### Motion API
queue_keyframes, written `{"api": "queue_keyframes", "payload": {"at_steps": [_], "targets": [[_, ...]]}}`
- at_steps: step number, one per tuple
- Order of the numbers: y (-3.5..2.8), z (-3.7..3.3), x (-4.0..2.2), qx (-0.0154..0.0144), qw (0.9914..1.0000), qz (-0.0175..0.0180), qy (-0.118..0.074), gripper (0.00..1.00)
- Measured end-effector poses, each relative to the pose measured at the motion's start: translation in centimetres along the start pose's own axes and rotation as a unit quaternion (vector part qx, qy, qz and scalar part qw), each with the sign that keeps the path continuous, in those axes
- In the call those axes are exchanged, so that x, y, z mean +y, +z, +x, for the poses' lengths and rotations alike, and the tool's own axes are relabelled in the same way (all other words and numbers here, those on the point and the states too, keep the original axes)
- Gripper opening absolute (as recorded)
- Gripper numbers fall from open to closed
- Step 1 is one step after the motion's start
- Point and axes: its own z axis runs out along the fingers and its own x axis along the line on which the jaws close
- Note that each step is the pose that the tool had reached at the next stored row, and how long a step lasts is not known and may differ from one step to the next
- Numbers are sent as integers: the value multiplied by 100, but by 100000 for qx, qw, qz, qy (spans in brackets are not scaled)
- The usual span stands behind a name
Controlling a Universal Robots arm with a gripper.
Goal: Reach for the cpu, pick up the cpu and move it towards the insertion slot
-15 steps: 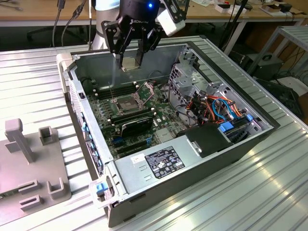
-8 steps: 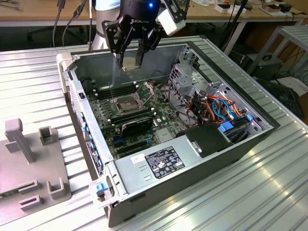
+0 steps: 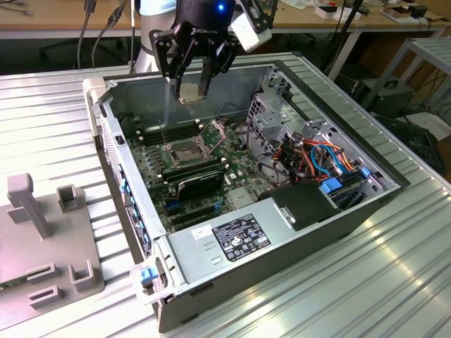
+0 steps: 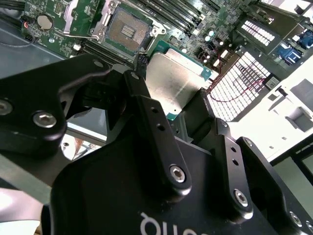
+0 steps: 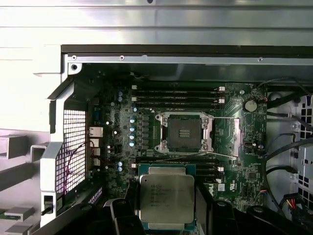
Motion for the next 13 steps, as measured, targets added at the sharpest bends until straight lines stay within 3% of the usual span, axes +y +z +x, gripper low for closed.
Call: {"api": "queue_keyframes", "payload": {"at_steps": [13], "targets": [[37,-65,184,-3,99997,-33,765,55]]}}
